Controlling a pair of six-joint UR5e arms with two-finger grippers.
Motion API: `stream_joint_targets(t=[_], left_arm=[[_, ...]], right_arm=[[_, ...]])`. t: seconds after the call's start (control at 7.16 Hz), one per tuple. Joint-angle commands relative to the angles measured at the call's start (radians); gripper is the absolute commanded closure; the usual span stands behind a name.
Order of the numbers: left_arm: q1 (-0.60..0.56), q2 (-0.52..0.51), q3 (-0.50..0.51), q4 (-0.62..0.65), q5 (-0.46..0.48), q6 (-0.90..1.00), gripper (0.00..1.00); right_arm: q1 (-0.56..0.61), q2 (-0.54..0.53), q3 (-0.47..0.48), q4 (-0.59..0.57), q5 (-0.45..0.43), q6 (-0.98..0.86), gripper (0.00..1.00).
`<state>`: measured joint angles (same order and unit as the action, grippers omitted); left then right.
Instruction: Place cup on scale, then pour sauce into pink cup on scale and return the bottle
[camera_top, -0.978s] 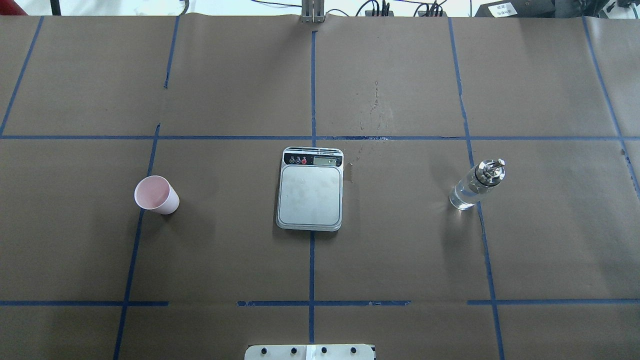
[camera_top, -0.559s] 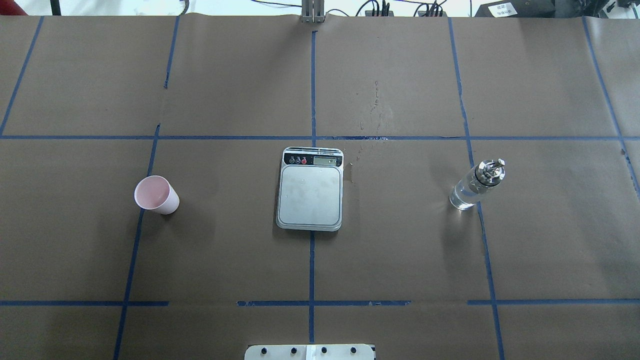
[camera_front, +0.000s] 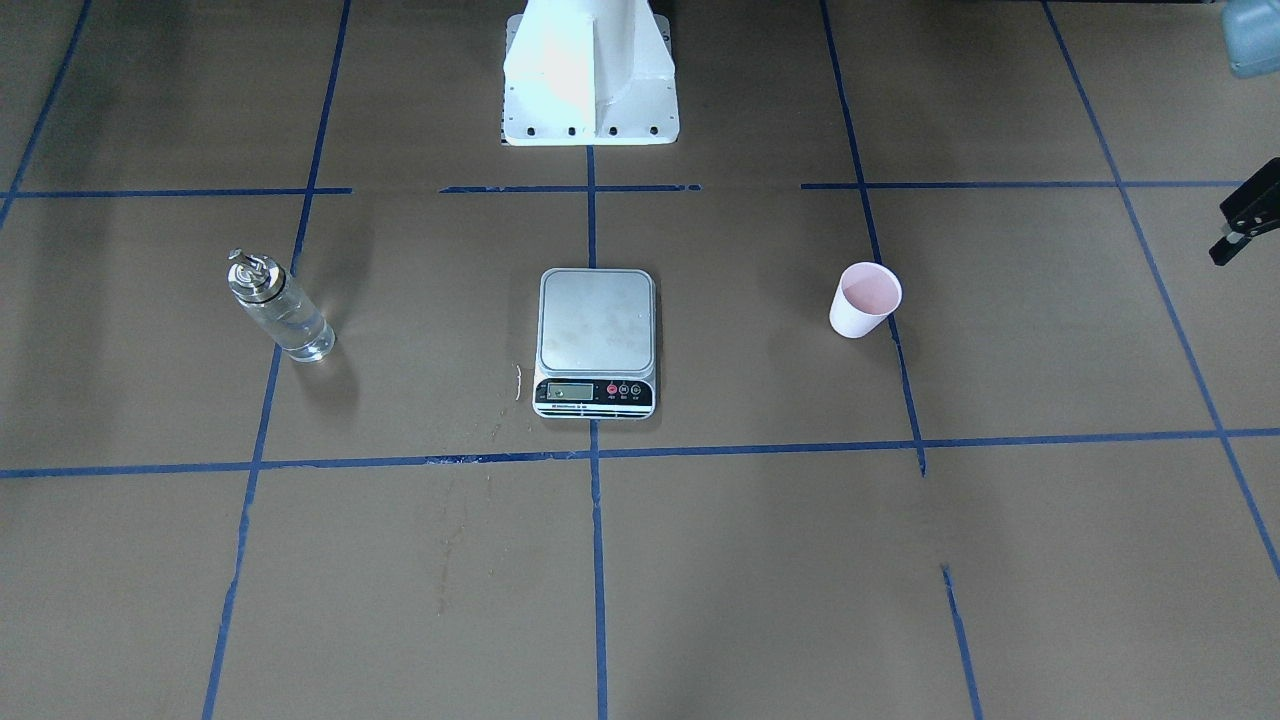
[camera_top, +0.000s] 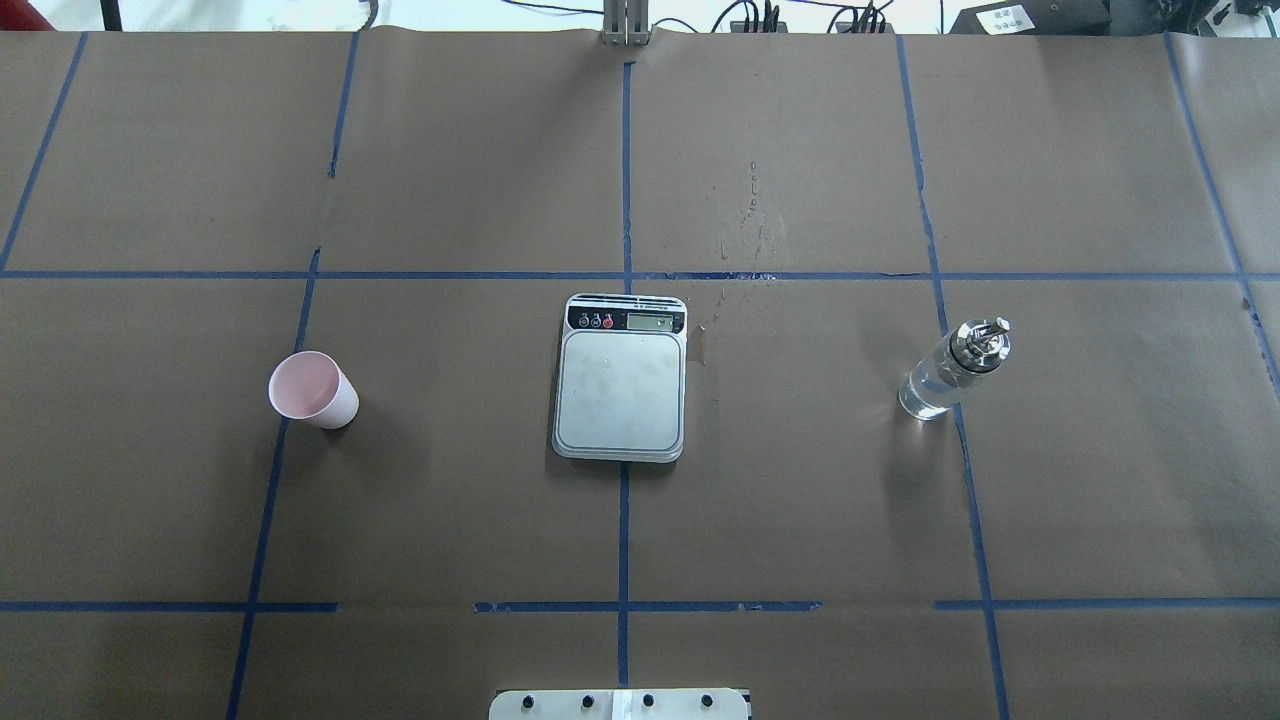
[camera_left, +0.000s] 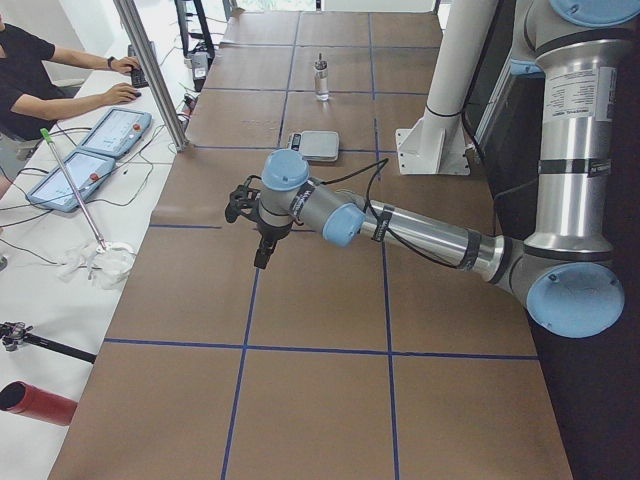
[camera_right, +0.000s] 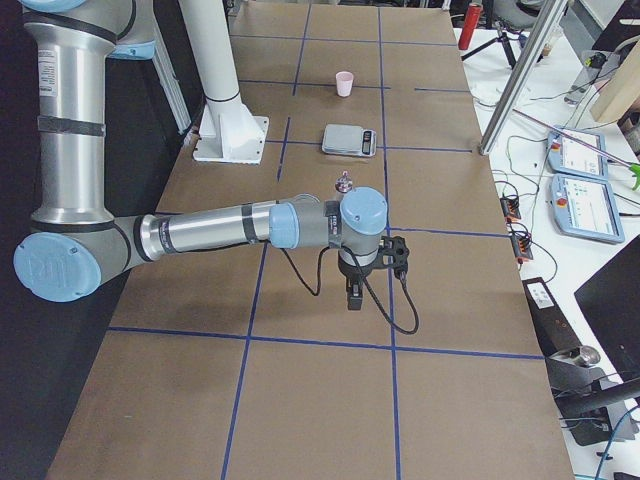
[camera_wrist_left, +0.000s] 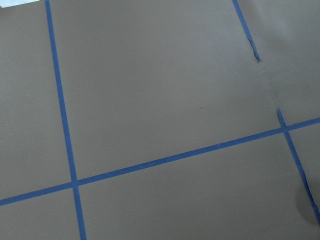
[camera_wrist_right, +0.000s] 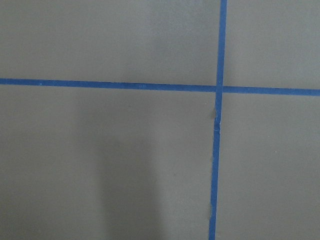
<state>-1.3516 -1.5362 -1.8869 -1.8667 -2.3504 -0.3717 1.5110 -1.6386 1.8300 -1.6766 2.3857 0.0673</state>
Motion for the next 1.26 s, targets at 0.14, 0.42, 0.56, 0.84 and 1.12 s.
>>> stream_joint_targets(t=[0.14, 0.42, 0.56, 0.84, 1.12], left_arm=[[0.312, -0.063, -0.050, -0.023, 0.122, -0.494, 0.00], [0.477, -0.137, -0.063, -0.022, 0.219, -0.688, 0.00], [0.489, -0.139, -0.058, -0.020, 0.218, -0.688, 0.00], [0.540, -0.140, -0.022, -0.020, 0.223, -0.688, 0.00], [0.586, -0.160, 0.020, -0.020, 0.224, -0.688, 0.00]], right_arm=[[-0.003, -0.012, -0.015, 0.081, 0.000, -0.001, 0.00], [-0.005, -0.024, -0.031, 0.141, -0.003, 0.002, 0.00], [-0.006, -0.024, -0.035, 0.141, -0.003, 0.003, 0.00], [-0.006, -0.024, -0.038, 0.141, -0.002, 0.003, 0.00], [-0.006, -0.024, -0.038, 0.141, -0.002, 0.002, 0.00]])
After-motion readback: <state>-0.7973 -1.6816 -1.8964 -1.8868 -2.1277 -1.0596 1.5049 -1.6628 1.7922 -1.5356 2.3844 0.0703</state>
